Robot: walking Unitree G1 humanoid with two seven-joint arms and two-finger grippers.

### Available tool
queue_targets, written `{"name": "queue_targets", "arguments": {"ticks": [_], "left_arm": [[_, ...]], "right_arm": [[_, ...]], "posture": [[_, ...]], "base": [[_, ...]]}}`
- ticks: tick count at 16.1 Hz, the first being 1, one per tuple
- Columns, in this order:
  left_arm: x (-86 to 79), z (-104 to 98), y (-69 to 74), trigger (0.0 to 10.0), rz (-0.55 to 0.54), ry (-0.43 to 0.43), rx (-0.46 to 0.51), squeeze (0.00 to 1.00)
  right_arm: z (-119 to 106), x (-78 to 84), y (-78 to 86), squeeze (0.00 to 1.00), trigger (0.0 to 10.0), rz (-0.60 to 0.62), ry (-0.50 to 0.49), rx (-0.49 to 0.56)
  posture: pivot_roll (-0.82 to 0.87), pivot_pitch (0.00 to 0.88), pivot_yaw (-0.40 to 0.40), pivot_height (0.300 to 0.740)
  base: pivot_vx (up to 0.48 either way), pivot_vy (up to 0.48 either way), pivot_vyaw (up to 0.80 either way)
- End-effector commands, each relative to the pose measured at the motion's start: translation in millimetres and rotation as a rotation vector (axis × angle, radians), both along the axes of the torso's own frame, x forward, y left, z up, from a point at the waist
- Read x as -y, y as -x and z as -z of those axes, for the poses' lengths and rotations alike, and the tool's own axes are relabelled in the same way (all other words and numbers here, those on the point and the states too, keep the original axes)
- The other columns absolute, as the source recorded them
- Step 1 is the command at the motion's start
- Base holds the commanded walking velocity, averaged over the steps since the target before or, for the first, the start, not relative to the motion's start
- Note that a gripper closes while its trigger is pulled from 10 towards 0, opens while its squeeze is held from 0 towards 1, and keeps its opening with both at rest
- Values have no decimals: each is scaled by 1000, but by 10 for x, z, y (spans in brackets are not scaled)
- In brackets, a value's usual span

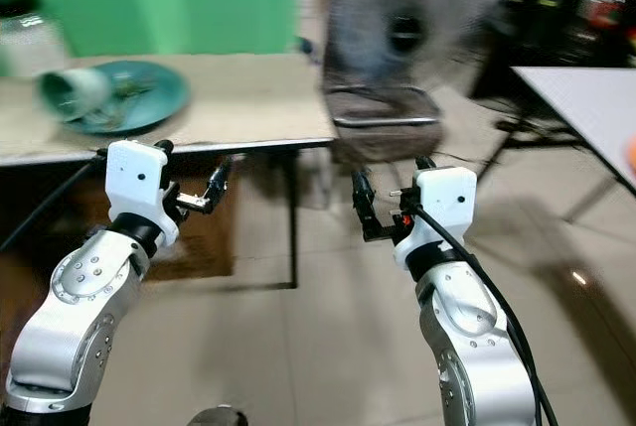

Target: Setting the table

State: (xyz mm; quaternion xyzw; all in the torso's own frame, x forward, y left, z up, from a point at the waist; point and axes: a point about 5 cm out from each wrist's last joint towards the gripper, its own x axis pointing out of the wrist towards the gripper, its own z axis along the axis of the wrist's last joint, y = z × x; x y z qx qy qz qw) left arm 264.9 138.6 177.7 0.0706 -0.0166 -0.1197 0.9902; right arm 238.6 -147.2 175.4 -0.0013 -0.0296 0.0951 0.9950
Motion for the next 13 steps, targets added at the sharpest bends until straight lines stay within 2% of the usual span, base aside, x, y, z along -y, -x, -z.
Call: {"name": "queue_targets", "arguments": {"ticks": [1, 13], "left_arm": [[11, -14, 7, 10000, 13, 7, 5, 0], [-20, -13, -4, 10000, -4, 12, 7, 0]], "right_arm": [[-14, 21, -15, 1000, 10000, 8, 2, 1], [-5, 32, -36, 1000, 10000, 12, 23, 3]], "posture": [[64, 0, -50, 740], [70, 0, -58, 740]], "base": [[0, 0, 506], [262, 0, 0]]}}
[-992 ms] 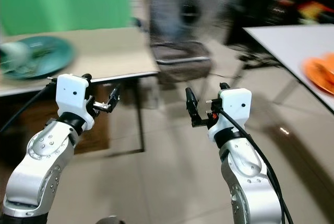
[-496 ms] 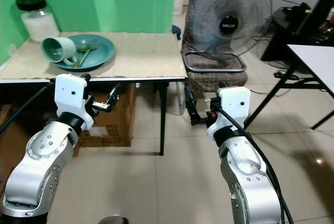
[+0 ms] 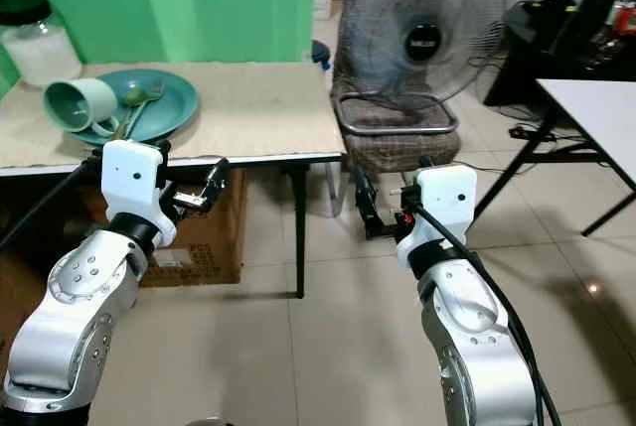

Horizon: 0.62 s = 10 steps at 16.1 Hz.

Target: Setting the table

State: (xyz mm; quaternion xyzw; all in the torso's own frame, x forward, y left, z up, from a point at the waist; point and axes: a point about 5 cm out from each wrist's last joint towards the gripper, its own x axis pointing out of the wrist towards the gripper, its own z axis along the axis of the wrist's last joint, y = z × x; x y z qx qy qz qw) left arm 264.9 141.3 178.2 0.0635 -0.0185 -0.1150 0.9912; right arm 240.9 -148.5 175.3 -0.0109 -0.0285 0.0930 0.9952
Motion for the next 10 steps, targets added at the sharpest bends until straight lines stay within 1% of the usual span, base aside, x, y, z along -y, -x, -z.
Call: {"name": "queue_targets", "arguments": {"ticks": [1, 2, 3, 4, 9, 10], "left_arm": [[8, -9, -4, 10000, 5, -3, 4, 0], [7, -10, -4, 10000, 5, -3, 5, 0], [1, -12, -1, 10000, 4, -4, 6, 0], [-1, -12, -1, 10000, 4, -5, 7, 0], [-7, -13, -2, 10000, 6, -10, 11, 0], [-7, -12, -2, 10000, 7, -10, 11, 0]], "right_arm": [[-7, 17, -15, 1000, 10000, 6, 4, 4], [-8, 13, -18, 1000, 10000, 2, 6, 4], [-12, 4, -18, 1000, 10000, -6, 7, 7], [-13, 1, -20, 1000, 10000, -8, 7, 8], [-13, -5, -34, 1000, 10000, -13, 10, 12], [-12, -5, -35, 1000, 10000, -13, 11, 12]], "posture": [[70, 0, -58, 740], [71, 0, -59, 740], [72, 0, -60, 740], [73, 0, -60, 740], [76, 0, -61, 740], [76, 0, -61, 740]], "base": [[270, 0, 0], [270, 0, 0], [270, 0, -550], [270, 0, 544], [270, 0, 800], [270, 0, 419]]}}
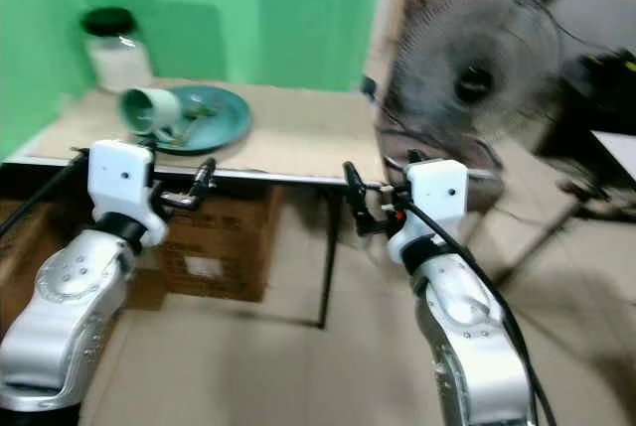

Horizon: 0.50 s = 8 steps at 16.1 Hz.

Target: Setting the table

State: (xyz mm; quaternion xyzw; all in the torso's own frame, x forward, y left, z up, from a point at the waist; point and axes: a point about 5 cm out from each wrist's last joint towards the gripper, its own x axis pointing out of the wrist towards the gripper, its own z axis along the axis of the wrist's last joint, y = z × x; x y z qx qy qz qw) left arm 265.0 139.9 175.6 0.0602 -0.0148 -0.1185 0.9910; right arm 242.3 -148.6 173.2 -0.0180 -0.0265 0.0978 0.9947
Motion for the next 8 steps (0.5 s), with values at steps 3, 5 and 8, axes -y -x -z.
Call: {"name": "queue_targets", "arguments": {"ticks": [3, 5, 8], "left_arm": [[-18, -43, -6, 10000, 4, -16, 22, 0], [-19, -43, -10, 10000, 5, -16, 22, 0], [-11, -44, -12, 10000, 7, -14, 22, 0]], "right_arm": [[-33, -12, -28, 1000, 10000, -4, -1, 19], [-35, -13, -31, 1000, 10000, -4, 1, 21], [-36, -7, -29, 1000, 10000, 0, 0, 24]], "posture": [[76, 0, -60, 740], [76, 0, -59, 740], [76, 0, -60, 740]], "base": [[273, 0, 271], [262, 0, 0], [269, 0, 0]]}}
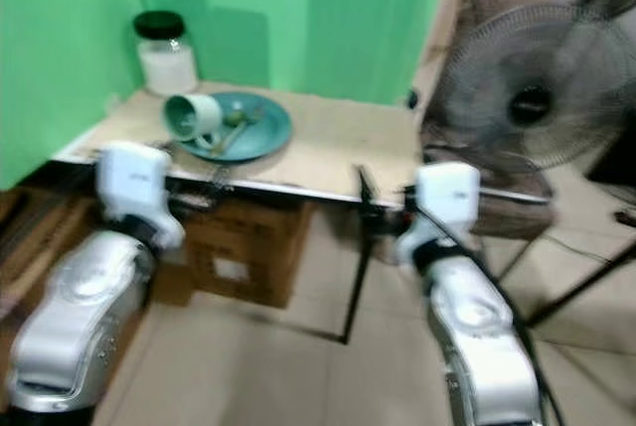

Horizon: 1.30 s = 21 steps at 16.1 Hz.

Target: Setting the table

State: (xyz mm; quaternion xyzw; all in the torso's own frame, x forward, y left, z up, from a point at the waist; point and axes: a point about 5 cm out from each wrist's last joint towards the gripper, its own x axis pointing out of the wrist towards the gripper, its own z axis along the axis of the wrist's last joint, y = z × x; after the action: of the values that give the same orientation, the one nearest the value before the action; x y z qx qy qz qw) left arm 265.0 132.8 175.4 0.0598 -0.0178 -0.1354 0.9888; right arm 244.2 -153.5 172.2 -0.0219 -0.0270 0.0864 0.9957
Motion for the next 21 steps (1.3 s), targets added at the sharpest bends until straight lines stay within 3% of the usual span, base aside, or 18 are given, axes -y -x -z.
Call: {"name": "queue_targets", "arguments": {"ticks": [1, 4, 14, 21], "left_arm": [[-83, -47, -14, 10000, -27, -13, 19, 0], [-86, -49, -15, 10000, -25, -11, 21, 0], [-74, -58, -28, 10000, -24, -11, 26, 0], [-94, -62, -50, 10000, 15, -41, 18, 0]], "right_arm": [[-50, -52, -10, 1000, 10000, -19, -14, 25], [-72, -28, -8, 1000, 10000, 0, -58, 39], [-66, -21, -24, 1000, 10000, 2, -55, 38], [-50, 12, -39, 1000, 10000, 51, -112, 38]], "posture": [[76, 0, -60, 740], [76, 0, -58, 740], [76, 0, -60, 740], [80, 0, -10, 740]], "base": [[270, 0, 0], [273, 0, 0], [290, 0, 0], [289, 0, 0]]}}
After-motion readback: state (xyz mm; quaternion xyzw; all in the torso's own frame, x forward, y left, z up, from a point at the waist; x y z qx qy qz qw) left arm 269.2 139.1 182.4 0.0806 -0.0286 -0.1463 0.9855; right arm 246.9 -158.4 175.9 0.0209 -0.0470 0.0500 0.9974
